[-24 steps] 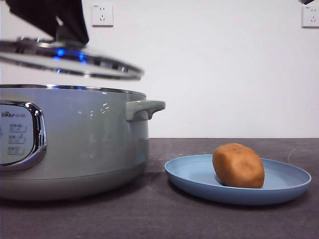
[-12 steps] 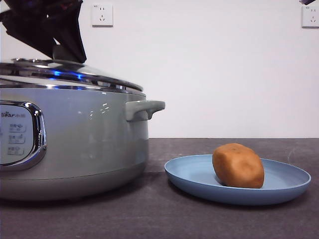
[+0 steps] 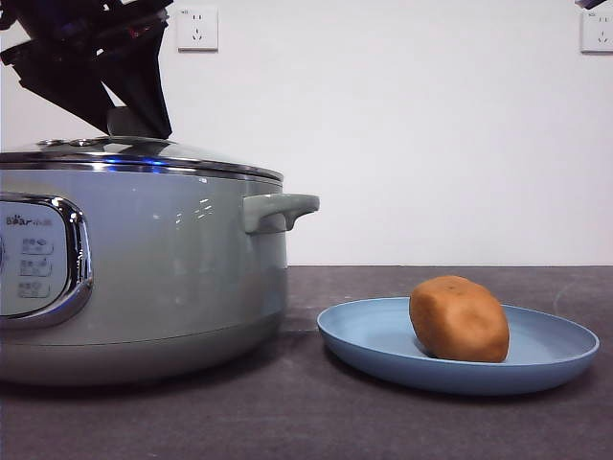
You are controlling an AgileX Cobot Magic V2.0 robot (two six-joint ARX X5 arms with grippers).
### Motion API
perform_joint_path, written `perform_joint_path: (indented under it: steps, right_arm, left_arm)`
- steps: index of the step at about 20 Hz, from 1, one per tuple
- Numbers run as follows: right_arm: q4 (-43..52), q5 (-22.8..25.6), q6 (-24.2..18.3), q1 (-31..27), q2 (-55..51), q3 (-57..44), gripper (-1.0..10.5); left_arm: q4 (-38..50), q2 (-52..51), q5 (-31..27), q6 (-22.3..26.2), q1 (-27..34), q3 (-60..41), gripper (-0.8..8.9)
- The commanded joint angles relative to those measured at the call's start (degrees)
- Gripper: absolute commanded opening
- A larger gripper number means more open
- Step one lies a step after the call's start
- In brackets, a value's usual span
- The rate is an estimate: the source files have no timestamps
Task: Take the potato out from the steamer,put the potato on the plate,close the lid
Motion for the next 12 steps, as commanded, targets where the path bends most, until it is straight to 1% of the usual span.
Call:
perform_joint_path:
  steps: [1, 3, 4, 6, 8, 12]
  right_arm:
    - [0.3, 0.0, 0.4, 0.0, 0.0, -0.3, 5.0]
    - [0.3, 0.0, 0.4, 0.0, 0.0, -0.3, 5.0]
    - [0.3, 0.0, 0.4, 0.0, 0.0, -0.3, 5.0]
    - [0.2, 0.0, 0.4, 0.0, 0.0, -0.3, 5.0]
    - [0.2, 0.0, 0.4, 0.0, 0.0, -0.3, 5.0]
    - [0.2, 0.0, 0.4, 0.0, 0.0, -0.3, 5.0]
  left_arm:
    - [-1.3, 1.2, -0.3, 1.0, -0.1, -0.7, 1.11]
    - [-0.8, 1.1, -0.4, 0.7, -0.1, -0.7, 3.88]
    - [-0.7, 1.1, -0.4, 0.5, -0.1, -0.6, 4.58]
    - [-0.5, 1.0, -2.0, -0.5, -0.1, -0.6, 4.63]
    - [0.5, -0.3, -3.7, -0.5, -0.1, -0.5, 4.63]
    - [2.6, -5.8, -3.6, -0.5, -0.1, 0.4, 4.63]
